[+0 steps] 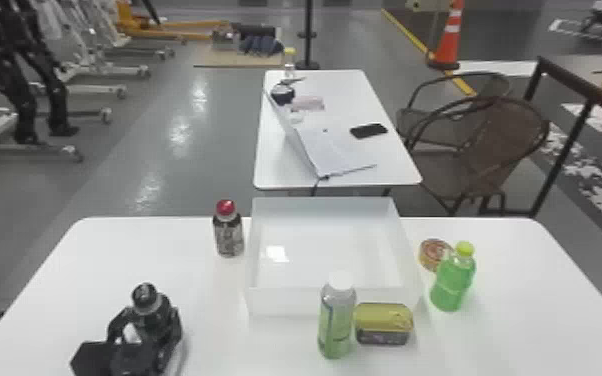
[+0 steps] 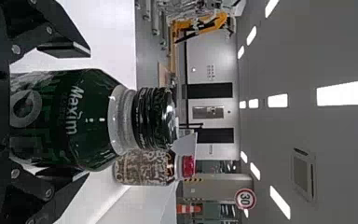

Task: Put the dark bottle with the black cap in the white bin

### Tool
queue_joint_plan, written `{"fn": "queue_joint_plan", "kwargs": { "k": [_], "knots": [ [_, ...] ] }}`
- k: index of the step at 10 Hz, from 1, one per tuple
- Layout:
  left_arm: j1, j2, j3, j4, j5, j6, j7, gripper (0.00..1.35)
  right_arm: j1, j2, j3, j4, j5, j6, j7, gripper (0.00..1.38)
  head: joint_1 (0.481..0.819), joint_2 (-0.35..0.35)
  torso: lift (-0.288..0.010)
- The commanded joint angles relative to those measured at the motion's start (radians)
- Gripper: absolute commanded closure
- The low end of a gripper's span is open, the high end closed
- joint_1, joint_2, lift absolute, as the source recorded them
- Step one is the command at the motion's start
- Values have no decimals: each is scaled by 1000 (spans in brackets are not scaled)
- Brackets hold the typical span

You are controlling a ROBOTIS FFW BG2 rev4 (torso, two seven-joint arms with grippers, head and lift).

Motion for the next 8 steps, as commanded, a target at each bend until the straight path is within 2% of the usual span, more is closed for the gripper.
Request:
{"fn": "queue_joint_plan", "kwargs": {
  "k": [1,3,4,5,7,8],
  "knots": [
    [11,-3,5,3,14,-2,18,1023,0,1,0,2,-1,0,0,88,549,0,-100],
    [20,-3,-3,0,32,-10,16,1024,0,1,0,0,-5,-1,2,88,549,0,-100],
    [34,-3,-38,-58,72,16,13,1023,0,1,0,2,-6,0,3,88,549,0,-100],
    [59,-3,-65,-182,72,77,13,1024,0,1,0,2,-6,0,3,90,549,0,-100],
    [55,-3,-167,-350,183,176,-10,1023,-3,1,0,2,-8,0,3,91,549,0,-100],
    [22,-3,-234,-377,281,220,-28,1023,-6,1,1,3,-9,0,5,91,549,0,-100]
  ]
}}
